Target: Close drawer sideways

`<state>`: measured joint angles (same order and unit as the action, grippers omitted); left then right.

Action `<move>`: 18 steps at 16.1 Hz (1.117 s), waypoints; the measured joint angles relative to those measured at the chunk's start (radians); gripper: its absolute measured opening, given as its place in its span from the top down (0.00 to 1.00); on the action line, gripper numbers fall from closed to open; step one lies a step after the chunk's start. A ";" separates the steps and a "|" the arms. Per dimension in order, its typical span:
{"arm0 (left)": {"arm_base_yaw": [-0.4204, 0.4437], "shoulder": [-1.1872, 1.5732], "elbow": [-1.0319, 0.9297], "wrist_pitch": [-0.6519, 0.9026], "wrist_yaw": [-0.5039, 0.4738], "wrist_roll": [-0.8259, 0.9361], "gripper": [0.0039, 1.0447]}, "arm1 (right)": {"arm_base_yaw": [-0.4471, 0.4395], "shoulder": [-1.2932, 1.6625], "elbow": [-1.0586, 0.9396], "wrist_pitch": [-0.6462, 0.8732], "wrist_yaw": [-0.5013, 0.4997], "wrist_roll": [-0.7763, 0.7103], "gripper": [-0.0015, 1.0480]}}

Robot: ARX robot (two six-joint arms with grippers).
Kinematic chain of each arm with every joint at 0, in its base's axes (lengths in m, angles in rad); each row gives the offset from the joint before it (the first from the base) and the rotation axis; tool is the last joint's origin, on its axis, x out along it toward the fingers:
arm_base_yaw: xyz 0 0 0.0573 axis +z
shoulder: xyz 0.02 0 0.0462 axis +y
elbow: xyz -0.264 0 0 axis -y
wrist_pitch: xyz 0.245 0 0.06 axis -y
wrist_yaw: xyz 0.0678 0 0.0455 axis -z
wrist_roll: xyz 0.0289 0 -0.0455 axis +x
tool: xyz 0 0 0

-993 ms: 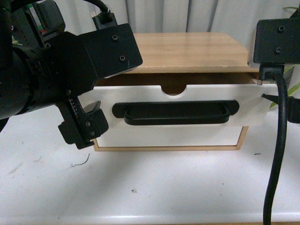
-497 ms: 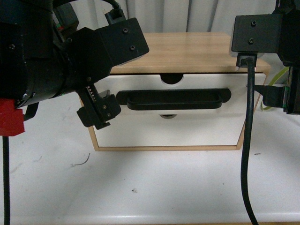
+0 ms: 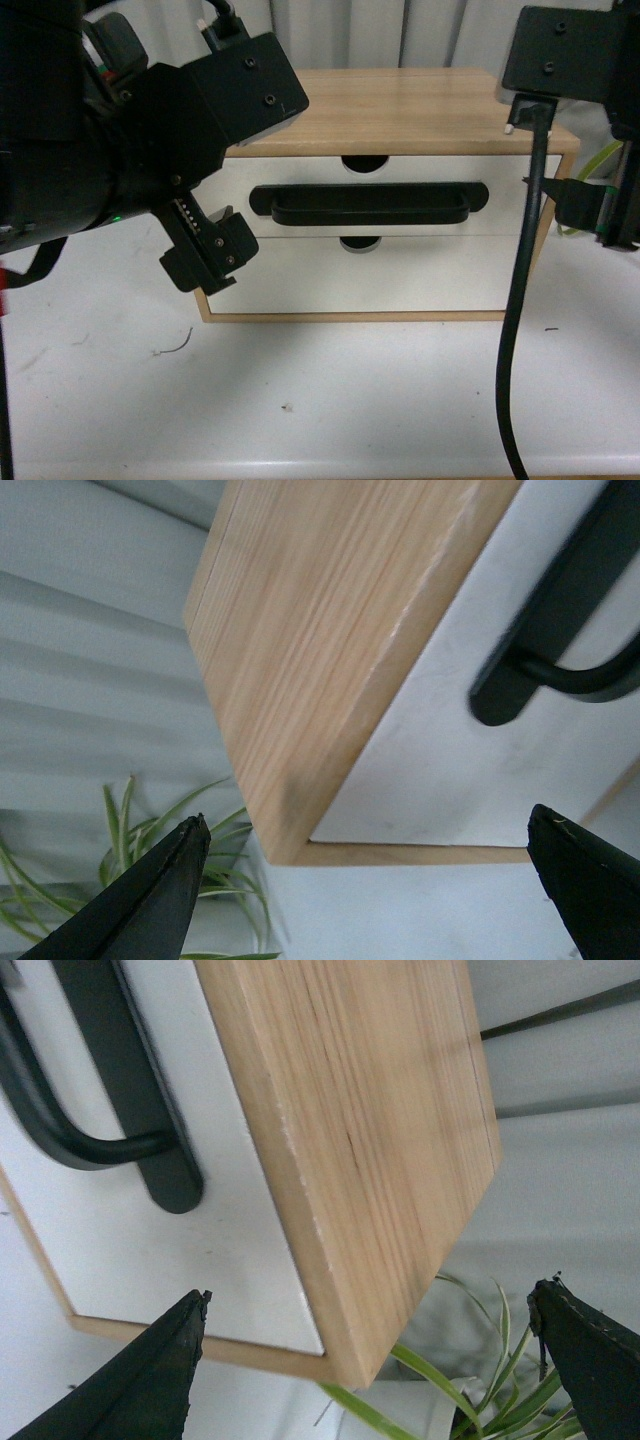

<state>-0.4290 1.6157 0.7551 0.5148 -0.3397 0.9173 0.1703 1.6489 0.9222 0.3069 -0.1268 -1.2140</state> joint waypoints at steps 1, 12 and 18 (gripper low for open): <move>-0.006 -0.088 -0.049 -0.011 0.024 -0.057 0.06 | 0.001 -0.071 -0.057 0.000 -0.036 0.068 0.06; 0.418 -0.774 -0.359 -0.204 0.125 -0.954 0.06 | -0.183 -0.555 -0.397 0.113 -0.075 1.462 0.06; 0.426 -0.984 -0.546 -0.102 0.340 -0.935 0.60 | -0.171 -0.907 -0.614 0.066 0.127 1.242 0.57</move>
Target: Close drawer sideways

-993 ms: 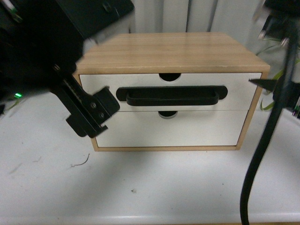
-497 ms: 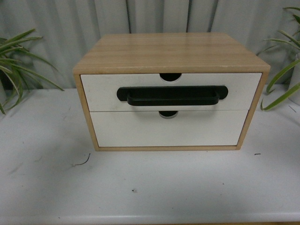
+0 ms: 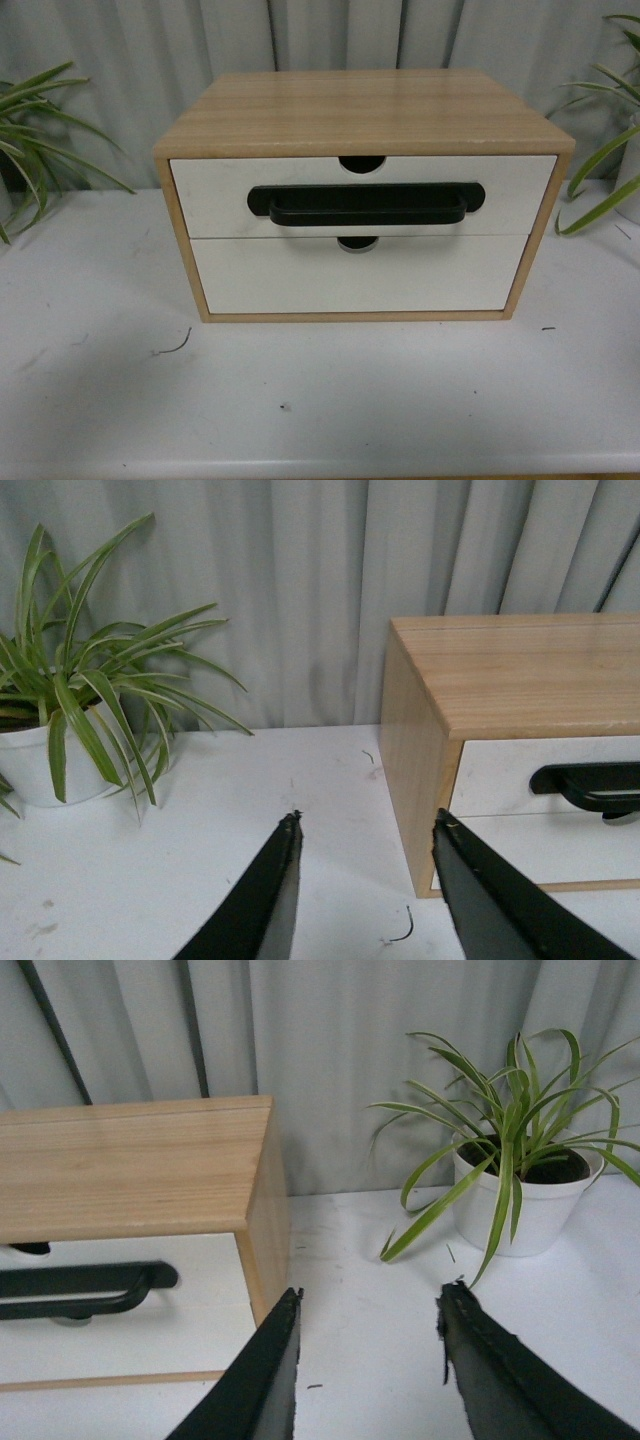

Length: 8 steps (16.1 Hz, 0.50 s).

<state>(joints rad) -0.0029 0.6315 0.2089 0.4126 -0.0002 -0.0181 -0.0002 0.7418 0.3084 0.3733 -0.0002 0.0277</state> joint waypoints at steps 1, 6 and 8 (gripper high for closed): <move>0.000 -0.029 -0.020 0.000 0.000 0.000 0.70 | 0.000 -0.094 -0.028 -0.037 0.000 -0.008 0.68; 0.000 -0.132 -0.097 -0.029 0.000 0.003 0.99 | 0.000 -0.221 -0.147 -0.037 0.000 -0.026 0.98; 0.000 -0.180 -0.124 -0.053 0.000 0.003 0.99 | 0.000 -0.274 -0.177 -0.039 0.000 -0.025 0.98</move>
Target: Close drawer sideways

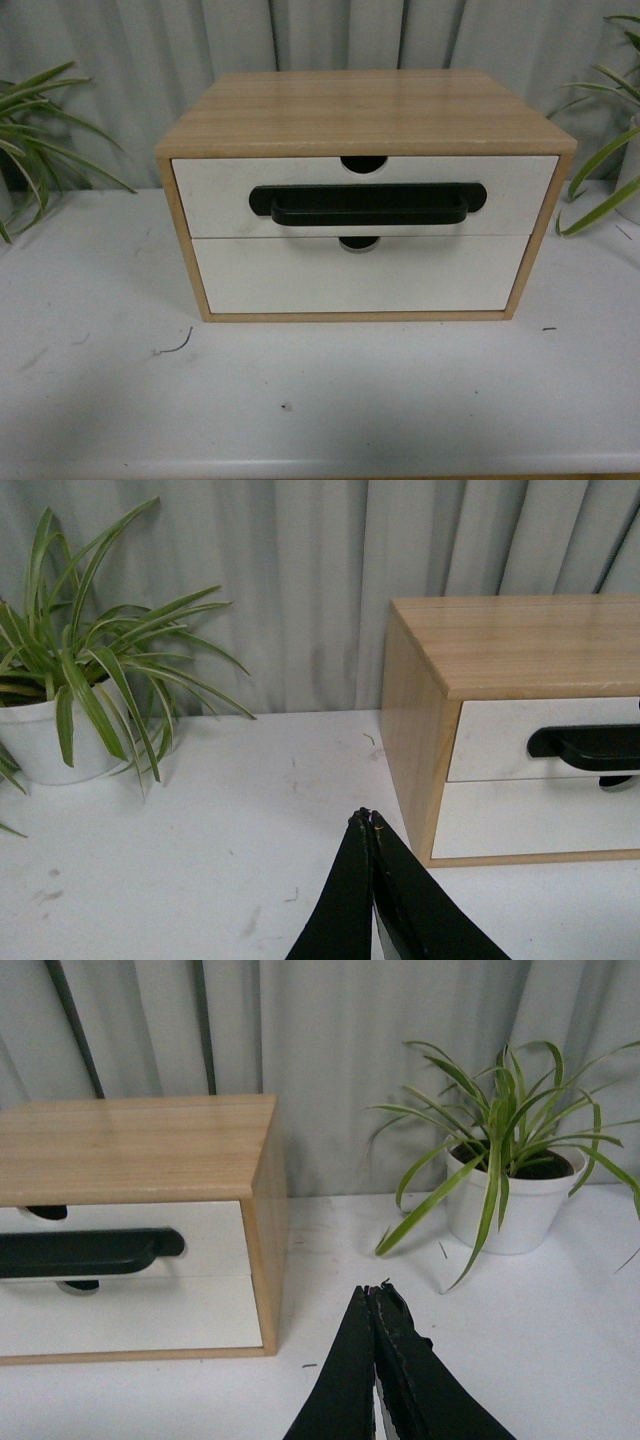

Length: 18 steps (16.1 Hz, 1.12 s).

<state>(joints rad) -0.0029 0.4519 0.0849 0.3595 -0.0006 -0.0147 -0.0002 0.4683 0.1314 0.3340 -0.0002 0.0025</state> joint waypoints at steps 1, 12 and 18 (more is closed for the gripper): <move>0.000 -0.026 -0.010 -0.011 0.000 0.000 0.99 | 0.000 -0.030 -0.012 -0.005 0.000 0.000 0.98; 0.000 -0.149 -0.045 -0.095 0.000 0.000 0.99 | 0.000 -0.146 -0.074 -0.071 0.000 0.000 0.98; 0.000 -0.232 -0.073 -0.133 0.001 0.000 0.99 | 0.000 -0.224 -0.116 -0.082 0.000 0.000 0.98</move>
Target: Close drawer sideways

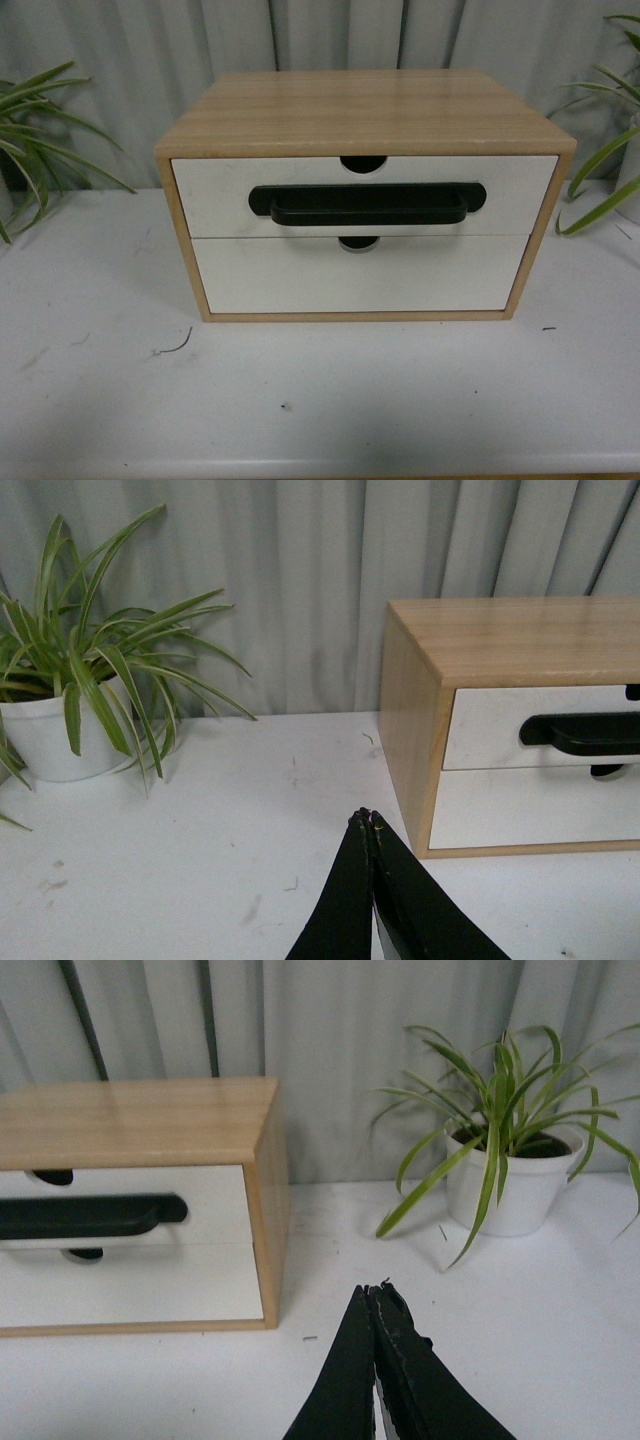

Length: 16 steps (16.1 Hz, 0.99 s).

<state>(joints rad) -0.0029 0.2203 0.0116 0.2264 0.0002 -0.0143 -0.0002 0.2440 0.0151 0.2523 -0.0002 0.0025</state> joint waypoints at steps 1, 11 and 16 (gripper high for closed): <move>0.000 -0.016 0.000 -0.024 0.000 0.000 0.99 | 0.000 -0.019 -0.002 -0.034 0.000 0.000 0.98; 0.003 -0.215 0.001 -0.230 0.000 0.000 0.98 | 0.000 -0.240 -0.002 -0.256 0.001 -0.001 0.98; 0.003 -0.215 0.001 -0.230 0.000 0.001 0.43 | 0.000 -0.240 -0.002 -0.256 0.001 -0.001 0.44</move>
<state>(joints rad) -0.0002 0.0055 0.0124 -0.0040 -0.0002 -0.0135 -0.0002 0.0036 0.0135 -0.0036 0.0006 0.0013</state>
